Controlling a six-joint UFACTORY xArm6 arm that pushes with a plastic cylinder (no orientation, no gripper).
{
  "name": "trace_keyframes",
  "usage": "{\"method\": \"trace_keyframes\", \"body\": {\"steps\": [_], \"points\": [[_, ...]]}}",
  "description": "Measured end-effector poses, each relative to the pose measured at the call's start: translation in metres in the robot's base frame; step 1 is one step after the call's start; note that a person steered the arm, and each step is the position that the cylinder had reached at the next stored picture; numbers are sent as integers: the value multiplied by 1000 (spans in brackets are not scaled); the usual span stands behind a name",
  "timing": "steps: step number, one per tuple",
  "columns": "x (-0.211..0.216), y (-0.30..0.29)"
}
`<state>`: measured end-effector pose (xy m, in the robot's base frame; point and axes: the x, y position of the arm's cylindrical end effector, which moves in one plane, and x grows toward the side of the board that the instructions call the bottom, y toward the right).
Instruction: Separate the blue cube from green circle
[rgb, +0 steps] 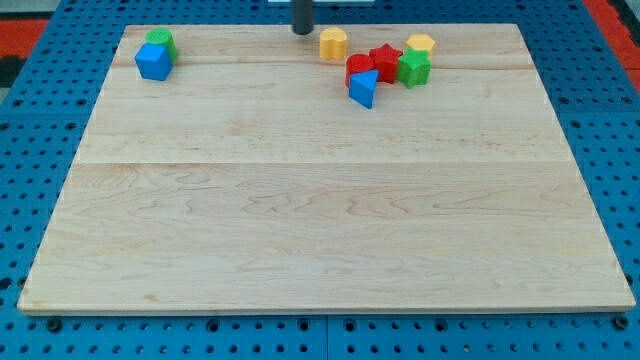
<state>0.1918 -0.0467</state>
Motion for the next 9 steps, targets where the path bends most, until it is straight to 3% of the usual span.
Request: {"method": "trace_keyframes", "body": {"steps": [2, 4, 9], "points": [[1, -44], [1, -165], [89, -182]]}}
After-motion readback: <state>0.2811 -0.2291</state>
